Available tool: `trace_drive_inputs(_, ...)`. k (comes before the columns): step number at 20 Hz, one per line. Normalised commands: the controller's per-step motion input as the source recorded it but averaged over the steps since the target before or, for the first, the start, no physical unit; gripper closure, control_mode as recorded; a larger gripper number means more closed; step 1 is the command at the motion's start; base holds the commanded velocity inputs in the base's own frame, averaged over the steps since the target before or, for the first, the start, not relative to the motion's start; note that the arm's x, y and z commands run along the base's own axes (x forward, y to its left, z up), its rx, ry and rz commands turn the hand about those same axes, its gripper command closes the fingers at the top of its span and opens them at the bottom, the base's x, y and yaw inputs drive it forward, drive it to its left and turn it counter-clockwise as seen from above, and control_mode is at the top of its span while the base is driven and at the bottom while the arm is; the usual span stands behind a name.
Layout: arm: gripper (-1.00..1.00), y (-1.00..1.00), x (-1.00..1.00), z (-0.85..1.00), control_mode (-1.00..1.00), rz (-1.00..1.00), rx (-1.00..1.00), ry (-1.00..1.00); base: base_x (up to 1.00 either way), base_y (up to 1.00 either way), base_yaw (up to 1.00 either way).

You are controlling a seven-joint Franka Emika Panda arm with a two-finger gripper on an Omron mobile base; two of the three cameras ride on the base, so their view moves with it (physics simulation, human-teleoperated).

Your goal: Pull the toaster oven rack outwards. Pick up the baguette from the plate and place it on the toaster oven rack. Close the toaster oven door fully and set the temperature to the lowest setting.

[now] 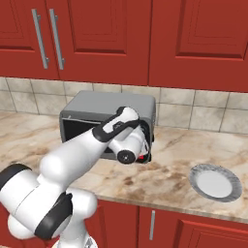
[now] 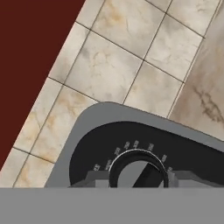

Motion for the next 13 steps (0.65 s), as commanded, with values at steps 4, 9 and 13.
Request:
trace_drive_inputs(4,1.0,0.01,0.5,0.0,-1.0,0.53,-0.39,-0.19,0.0,0.0,0.0)
trace_drive_inputs(9,1.0,0.0,0.54,0.0,-1.0,0.59,-0.38,-0.14,0.0,0.0,0.0)
trace_drive_inputs(13,1.0,0.0,0.57,0.0,-1.0,0.62,-0.38,-0.03,0.0,0.0,0.0)
